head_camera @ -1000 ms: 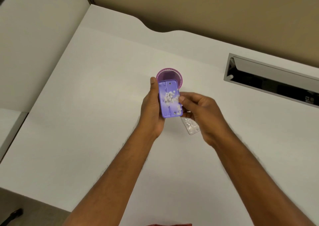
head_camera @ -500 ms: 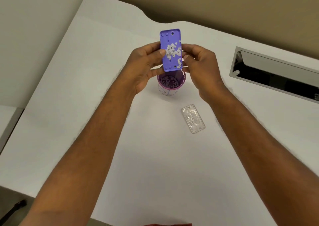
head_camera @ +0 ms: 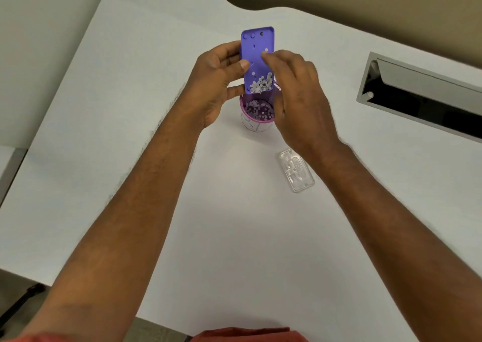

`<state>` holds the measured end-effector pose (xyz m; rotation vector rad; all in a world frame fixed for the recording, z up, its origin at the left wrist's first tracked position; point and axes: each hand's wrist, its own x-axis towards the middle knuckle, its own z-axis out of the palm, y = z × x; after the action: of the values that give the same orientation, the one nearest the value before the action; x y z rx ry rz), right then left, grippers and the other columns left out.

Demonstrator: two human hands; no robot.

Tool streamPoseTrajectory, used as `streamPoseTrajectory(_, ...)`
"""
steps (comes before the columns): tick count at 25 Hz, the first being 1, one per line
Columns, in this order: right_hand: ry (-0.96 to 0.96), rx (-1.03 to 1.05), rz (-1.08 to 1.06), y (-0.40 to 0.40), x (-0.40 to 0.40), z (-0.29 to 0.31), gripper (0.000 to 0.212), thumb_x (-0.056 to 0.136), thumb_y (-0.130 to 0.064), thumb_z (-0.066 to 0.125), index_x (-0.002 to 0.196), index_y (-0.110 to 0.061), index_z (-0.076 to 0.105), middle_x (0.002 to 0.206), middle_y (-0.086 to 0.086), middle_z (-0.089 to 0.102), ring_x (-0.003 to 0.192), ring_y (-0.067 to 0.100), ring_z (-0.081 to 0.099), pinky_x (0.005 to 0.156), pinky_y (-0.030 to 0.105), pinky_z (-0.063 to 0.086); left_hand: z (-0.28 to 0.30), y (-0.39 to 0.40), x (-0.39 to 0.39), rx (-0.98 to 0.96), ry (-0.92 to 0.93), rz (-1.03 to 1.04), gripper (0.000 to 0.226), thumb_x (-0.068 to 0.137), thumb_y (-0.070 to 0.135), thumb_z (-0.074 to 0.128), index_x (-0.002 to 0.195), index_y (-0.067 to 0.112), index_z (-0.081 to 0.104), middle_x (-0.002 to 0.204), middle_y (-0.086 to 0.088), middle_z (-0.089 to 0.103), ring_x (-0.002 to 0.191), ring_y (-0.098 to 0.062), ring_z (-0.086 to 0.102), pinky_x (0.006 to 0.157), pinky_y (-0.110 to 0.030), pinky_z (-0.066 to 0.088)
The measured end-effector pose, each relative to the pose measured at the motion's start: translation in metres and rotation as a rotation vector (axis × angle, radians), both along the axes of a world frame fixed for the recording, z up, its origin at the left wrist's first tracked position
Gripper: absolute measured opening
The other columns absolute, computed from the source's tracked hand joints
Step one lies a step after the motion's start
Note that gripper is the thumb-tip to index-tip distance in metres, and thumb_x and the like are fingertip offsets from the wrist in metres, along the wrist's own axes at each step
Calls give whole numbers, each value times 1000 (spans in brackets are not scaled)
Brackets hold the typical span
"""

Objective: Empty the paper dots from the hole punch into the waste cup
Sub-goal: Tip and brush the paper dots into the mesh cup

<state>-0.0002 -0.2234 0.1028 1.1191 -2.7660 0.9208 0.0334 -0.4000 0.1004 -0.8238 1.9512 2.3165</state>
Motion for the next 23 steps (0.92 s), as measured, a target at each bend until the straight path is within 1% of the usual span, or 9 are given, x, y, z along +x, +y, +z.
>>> streamPoseTrajectory(3, 87, 202, 44, 6, 4, -10, 61, 94, -4, 49, 154, -7, 37, 156, 14, 41, 129, 33, 46, 90, 43, 57, -2, 1, 0, -20, 4, -2, 43, 100, 8, 61, 142, 6, 51, 131, -10, 69, 116, -26, 70, 94, -44, 61)
streamPoseTrajectory(5, 104, 278, 42, 9, 7, -18, 65, 94, -3, 51, 156, -8, 32, 161, 13, 36, 129, 34, 46, 94, 44, 54, -2, 3, 0, -37, 4, -1, 44, 100, 9, 62, 142, 6, 51, 132, -11, 68, 118, -27, 69, 96, -47, 60)
streamPoseTrajectory(8, 120, 314, 33, 12, 12, -27, 65, 96, -1, 51, 157, -9, 32, 162, 12, 34, 129, 34, 46, 95, 44, 53, -5, 6, 0, -65, -1, 8, 46, 99, 10, 63, 143, 7, 50, 133, -11, 67, 120, -27, 68, 98, -49, 59)
streamPoseTrajectory(13, 95, 340, 35, 16, 18, -32, 72, 88, 9, 48, 156, -9, 33, 161, 10, 36, 126, 35, 47, 94, 46, 52, -7, 8, 3, -62, 13, 26, 46, 99, 8, 62, 143, 6, 49, 135, -13, 65, 121, -28, 67, 97, -49, 59)
streamPoseTrajectory(16, 75, 335, 56, 19, 21, -29, 67, 91, 6, 48, 155, -8, 36, 159, 10, 40, 128, 34, 47, 99, 45, 50, -7, 8, 5, -61, 26, 32, 46, 99, 7, 61, 144, 5, 49, 135, -14, 65, 121, -27, 67, 96, -48, 60)
streamPoseTrajectory(18, 83, 290, 61, 20, 20, -24, 59, 93, 2, 47, 152, -7, 41, 155, 11, 45, 129, 33, 47, 100, 45, 50, -6, 8, 6, -49, 39, 40, 45, 99, 6, 61, 143, 5, 49, 135, -14, 65, 120, -27, 68, 95, -48, 60)
streamPoseTrajectory(20, 126, 224, 36, 16, 15, -18, 53, 97, -7, 40, 149, -6, 44, 153, 11, 47, 128, 32, 48, 100, 42, 51, -6, 7, 7, -39, 47, 39, 44, 99, 5, 60, 142, 5, 50, 134, -14, 66, 118, -26, 69, 92, -45, 62)
streamPoseTrajectory(22, 185, 200, 12, 10, 9, -12, 55, 98, -15, 31, 151, -5, 41, 157, 11, 44, 127, 32, 48, 98, 38, 52, -5, 8, 8, -38, 53, 27, 43, 100, 5, 60, 142, 6, 51, 134, -12, 66, 118, -25, 68, 89, -41, 63)
streamPoseTrajectory(23, 210, 211, 12, 7, 6, -11, 56, 98, -16, 31, 153, -5, 38, 160, 11, 40, 126, 32, 48, 97, 38, 52, -4, 9, 8, -44, 54, 20, 43, 100, 6, 60, 142, 6, 51, 134, -12, 66, 119, -25, 68, 89, -41, 63)
